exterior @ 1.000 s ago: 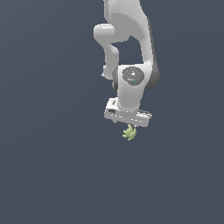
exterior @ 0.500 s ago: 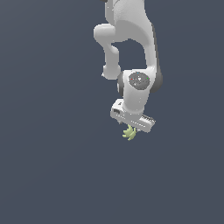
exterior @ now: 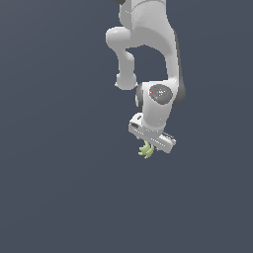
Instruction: Pick up the object and move it to a goal position.
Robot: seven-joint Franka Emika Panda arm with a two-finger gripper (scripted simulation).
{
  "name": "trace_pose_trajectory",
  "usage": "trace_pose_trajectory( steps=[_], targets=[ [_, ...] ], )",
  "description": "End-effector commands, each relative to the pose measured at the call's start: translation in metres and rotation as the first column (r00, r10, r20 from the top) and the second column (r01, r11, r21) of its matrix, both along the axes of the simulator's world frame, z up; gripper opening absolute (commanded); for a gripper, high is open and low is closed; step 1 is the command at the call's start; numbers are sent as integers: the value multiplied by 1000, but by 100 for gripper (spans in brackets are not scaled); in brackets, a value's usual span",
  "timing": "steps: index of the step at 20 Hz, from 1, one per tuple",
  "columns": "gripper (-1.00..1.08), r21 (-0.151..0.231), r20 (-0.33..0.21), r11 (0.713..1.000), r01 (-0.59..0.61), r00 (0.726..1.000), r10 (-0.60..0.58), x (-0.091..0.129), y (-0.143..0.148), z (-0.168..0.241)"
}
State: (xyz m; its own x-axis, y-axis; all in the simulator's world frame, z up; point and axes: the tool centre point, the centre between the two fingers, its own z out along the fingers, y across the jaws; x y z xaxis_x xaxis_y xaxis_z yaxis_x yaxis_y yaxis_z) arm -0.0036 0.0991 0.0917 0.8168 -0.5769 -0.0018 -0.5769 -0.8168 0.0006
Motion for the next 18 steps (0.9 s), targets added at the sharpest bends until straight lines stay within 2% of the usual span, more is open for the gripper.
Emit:
trace_pose_trajectory(
  steps=[1, 9, 18],
  targets=[
    [100, 0, 1, 1000, 16, 1000, -16, 0, 1, -1],
    [100, 0, 1, 1000, 18, 1000, -18, 0, 2, -8],
    [100, -1, 2, 1000, 21, 1000, -21, -1, 2, -48]
  ],
)
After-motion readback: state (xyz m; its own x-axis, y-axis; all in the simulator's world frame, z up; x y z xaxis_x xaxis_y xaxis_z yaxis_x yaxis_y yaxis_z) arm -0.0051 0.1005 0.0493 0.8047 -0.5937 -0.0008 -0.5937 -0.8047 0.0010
